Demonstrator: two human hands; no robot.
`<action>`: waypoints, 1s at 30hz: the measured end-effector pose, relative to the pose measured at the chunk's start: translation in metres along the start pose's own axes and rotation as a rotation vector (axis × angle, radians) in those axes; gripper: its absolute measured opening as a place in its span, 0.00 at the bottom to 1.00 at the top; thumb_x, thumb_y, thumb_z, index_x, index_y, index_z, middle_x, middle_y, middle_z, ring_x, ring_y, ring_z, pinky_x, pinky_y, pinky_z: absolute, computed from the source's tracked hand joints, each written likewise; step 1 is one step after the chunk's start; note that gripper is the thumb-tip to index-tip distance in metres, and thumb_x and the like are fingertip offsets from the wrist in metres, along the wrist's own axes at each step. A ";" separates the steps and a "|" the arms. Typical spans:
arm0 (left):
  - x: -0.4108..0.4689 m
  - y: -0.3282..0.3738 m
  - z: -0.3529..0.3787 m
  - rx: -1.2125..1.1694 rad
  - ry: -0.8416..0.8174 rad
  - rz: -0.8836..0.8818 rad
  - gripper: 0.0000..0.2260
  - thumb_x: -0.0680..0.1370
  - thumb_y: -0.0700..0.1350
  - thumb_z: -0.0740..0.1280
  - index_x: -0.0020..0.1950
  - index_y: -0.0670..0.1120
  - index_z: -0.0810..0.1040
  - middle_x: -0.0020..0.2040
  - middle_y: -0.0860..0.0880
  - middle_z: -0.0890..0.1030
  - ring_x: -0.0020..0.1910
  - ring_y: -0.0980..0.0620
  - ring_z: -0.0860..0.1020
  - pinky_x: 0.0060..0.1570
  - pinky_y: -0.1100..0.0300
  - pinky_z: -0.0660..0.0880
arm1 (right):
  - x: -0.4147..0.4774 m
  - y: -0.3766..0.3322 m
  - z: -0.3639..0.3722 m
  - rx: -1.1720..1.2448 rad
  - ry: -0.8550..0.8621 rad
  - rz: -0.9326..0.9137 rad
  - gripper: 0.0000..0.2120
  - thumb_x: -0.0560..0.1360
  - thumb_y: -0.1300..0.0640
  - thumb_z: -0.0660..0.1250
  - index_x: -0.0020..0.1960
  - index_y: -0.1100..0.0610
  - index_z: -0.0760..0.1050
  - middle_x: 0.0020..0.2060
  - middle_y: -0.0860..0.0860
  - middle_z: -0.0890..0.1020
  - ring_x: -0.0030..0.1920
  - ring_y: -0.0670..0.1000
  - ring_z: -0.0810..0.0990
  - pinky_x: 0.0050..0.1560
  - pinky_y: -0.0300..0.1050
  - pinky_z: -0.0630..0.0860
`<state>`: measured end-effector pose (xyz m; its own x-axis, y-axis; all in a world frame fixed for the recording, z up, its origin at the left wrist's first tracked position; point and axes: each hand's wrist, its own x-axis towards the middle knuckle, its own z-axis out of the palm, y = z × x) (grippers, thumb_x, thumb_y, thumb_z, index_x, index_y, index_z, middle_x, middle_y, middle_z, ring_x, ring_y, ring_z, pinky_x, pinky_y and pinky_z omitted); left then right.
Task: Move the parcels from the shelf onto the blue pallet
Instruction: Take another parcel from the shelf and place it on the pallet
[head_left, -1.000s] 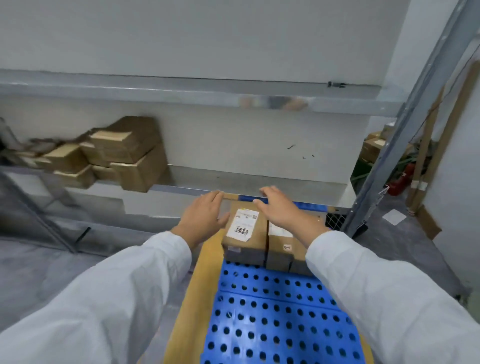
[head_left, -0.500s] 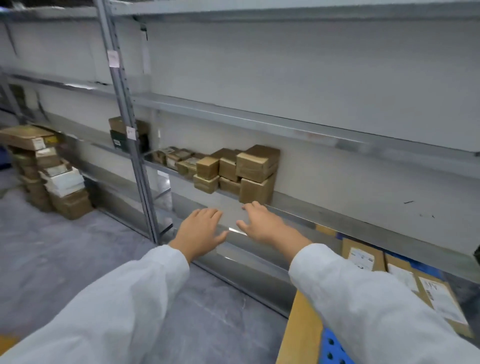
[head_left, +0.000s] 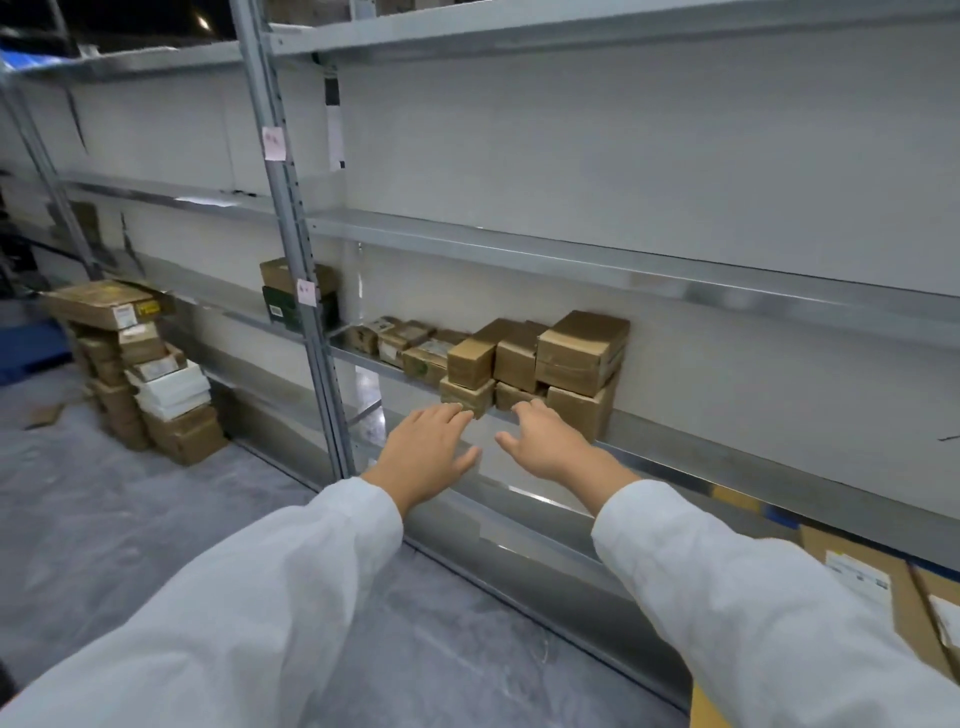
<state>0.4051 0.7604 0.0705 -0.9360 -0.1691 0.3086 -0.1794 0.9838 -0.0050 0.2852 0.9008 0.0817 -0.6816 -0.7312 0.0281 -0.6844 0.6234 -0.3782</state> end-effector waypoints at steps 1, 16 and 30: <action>0.010 -0.007 0.002 0.004 0.000 0.003 0.25 0.81 0.57 0.58 0.75 0.47 0.66 0.73 0.48 0.69 0.72 0.51 0.67 0.71 0.56 0.61 | 0.012 0.002 0.000 0.010 -0.001 0.006 0.27 0.80 0.46 0.60 0.73 0.58 0.62 0.70 0.56 0.67 0.68 0.57 0.68 0.65 0.55 0.70; 0.166 -0.118 0.062 -0.083 0.003 -0.032 0.24 0.81 0.55 0.61 0.73 0.44 0.68 0.70 0.47 0.73 0.69 0.50 0.70 0.67 0.56 0.67 | 0.200 0.014 0.021 0.024 -0.013 0.076 0.25 0.79 0.47 0.61 0.72 0.58 0.63 0.66 0.56 0.68 0.64 0.57 0.69 0.61 0.54 0.72; 0.283 -0.214 0.147 -0.169 -0.059 0.038 0.25 0.81 0.54 0.60 0.75 0.44 0.65 0.71 0.47 0.72 0.69 0.49 0.70 0.69 0.54 0.67 | 0.322 0.029 0.055 0.129 -0.022 0.304 0.26 0.79 0.48 0.61 0.73 0.60 0.63 0.70 0.57 0.65 0.68 0.58 0.69 0.66 0.52 0.68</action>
<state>0.1337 0.4933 0.0191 -0.9581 -0.1303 0.2551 -0.0951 0.9848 0.1457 0.0602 0.6682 0.0288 -0.8427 -0.5239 -0.1239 -0.4112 0.7749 -0.4800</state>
